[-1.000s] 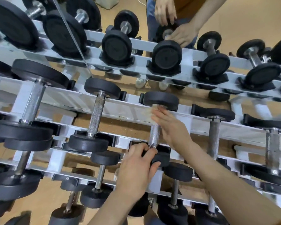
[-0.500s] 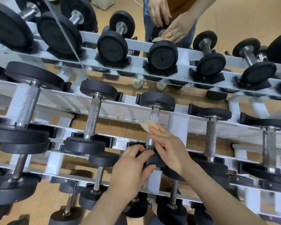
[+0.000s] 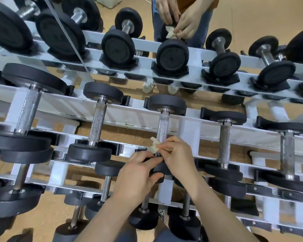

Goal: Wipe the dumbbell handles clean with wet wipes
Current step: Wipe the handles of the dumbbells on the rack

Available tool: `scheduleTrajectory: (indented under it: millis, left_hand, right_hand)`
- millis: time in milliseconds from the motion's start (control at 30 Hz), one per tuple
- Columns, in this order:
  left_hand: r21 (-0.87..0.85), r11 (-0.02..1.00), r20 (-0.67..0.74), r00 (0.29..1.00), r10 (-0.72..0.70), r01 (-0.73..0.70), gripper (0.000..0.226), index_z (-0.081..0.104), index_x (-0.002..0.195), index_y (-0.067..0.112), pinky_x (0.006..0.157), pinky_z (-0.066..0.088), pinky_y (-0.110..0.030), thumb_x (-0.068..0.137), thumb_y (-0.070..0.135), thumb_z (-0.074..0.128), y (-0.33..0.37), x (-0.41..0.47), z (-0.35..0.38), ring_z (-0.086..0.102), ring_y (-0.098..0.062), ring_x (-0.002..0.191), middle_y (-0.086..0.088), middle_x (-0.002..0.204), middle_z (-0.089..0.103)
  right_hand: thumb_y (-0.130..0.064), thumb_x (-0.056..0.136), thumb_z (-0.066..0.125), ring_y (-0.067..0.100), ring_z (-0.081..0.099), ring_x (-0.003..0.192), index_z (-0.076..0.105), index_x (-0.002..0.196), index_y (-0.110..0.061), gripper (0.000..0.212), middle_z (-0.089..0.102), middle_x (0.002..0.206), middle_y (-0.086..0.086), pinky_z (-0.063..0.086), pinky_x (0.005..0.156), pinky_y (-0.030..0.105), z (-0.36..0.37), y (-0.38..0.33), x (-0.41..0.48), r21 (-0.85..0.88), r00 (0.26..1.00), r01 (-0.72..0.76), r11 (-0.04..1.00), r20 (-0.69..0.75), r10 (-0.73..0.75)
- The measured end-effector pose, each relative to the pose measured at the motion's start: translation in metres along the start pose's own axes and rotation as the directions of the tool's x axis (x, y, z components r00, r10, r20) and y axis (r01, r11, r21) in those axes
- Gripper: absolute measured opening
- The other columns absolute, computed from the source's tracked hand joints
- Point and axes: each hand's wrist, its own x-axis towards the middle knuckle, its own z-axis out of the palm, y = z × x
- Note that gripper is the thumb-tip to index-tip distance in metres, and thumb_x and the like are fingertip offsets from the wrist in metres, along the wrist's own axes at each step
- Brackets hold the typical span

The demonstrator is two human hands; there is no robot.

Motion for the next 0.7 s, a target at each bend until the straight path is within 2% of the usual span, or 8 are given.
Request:
scheduleTrajectory:
  millis: [33,167,267,367,433,567,600,700]
  left_hand:
    - [0.007,1.0,-0.012,1.0,0.007,-0.007,0.052,0.071,0.115,0.025,0.07,0.059,-0.038,0.067,0.03,0.087,0.0,0.0,0.001,0.062,-0.019,0.1,0.004,0.107,0.064]
    - [0.045,0.999,-0.059,0.998,0.008,-0.005,0.051,0.07,0.115,0.024,0.064,0.059,-0.033,0.067,0.033,0.087,0.004,-0.003,0.004,0.052,-0.012,0.103,0.004,0.106,0.062]
    - [0.059,0.998,-0.063,0.998,0.006,-0.002,0.052,0.07,0.113,0.024,0.059,0.058,-0.031,0.065,0.035,0.088,0.006,-0.005,0.005,0.047,-0.011,0.102,0.004,0.106,0.06]
    - [0.025,1.0,-0.046,0.999,-0.017,0.019,0.053,0.067,0.119,0.027,0.065,0.058,-0.033,0.069,0.034,0.085,0.005,-0.005,0.004,0.051,-0.013,0.104,0.005,0.109,0.059]
    - [0.024,0.999,-0.035,0.999,-0.02,0.021,0.054,0.066,0.12,0.028,0.067,0.058,-0.033,0.07,0.033,0.084,0.006,-0.005,0.002,0.053,-0.015,0.103,0.005,0.109,0.059]
    - [0.104,0.994,0.002,1.0,0.022,-0.022,0.052,0.067,0.115,0.027,0.059,0.057,-0.032,0.067,0.033,0.086,0.008,-0.002,-0.003,0.058,-0.019,0.095,0.004,0.103,0.06]
    - [0.137,0.99,0.017,0.999,0.038,-0.04,0.053,0.067,0.114,0.028,0.055,0.056,-0.032,0.065,0.033,0.087,0.009,-0.001,-0.004,0.058,-0.019,0.093,0.003,0.101,0.06]
    - [0.266,0.961,0.073,0.995,0.063,-0.081,0.059,0.066,0.113,0.032,0.044,0.047,-0.028,0.059,0.038,0.089,0.015,0.004,-0.005,0.056,-0.02,0.087,0.002,0.094,0.057]
  right_hand:
    - [-0.011,0.086,0.069,0.014,0.058,0.087,0.077,0.092,-0.014,0.01,0.059,0.092,-0.004,0.05,0.081,0.032,-0.004,-0.003,0.006,0.03,0.999,-0.02,0.999,0.032,0.019]
    - [-0.017,0.089,0.066,0.01,0.054,0.083,0.076,0.095,-0.013,0.012,0.057,0.093,-0.006,0.042,0.077,0.02,-0.02,-0.016,0.059,-0.011,0.983,-0.032,0.999,-0.179,0.029]
    - [-0.022,0.087,0.067,0.012,0.057,0.085,0.078,0.088,-0.015,0.013,0.061,0.094,-0.003,0.044,0.08,0.023,-0.021,-0.013,0.051,-0.032,0.999,-0.043,0.999,-0.004,0.043]
    - [-0.023,0.085,0.071,0.01,0.06,0.078,0.078,0.079,-0.021,0.009,0.065,0.082,-0.004,0.049,0.078,0.032,-0.017,-0.012,0.006,-0.013,0.98,-0.02,1.0,0.2,0.022]
    - [-0.023,0.084,0.071,0.011,0.062,0.077,0.078,0.078,-0.019,0.01,0.068,0.08,-0.003,0.051,0.078,0.03,-0.021,-0.012,0.01,-0.024,0.97,-0.052,0.998,0.237,0.056]
    - [-0.017,0.084,0.069,0.012,0.061,0.083,0.069,0.08,-0.021,0.006,0.066,0.086,-0.006,0.047,0.079,0.023,-0.03,-0.012,0.046,0.036,0.986,-0.165,0.986,-0.029,0.166]
    - [-0.015,0.083,0.07,0.011,0.061,0.083,0.068,0.079,-0.024,0.009,0.066,0.083,-0.009,0.048,0.08,0.023,-0.03,-0.011,0.044,0.066,0.98,-0.199,0.978,0.005,0.199]
    - [-0.012,0.083,0.069,0.005,0.063,0.082,0.074,0.077,-0.025,0.016,0.067,0.079,-0.015,0.049,0.082,0.019,-0.027,-0.01,0.013,0.057,0.935,-0.253,0.966,0.269,0.229]
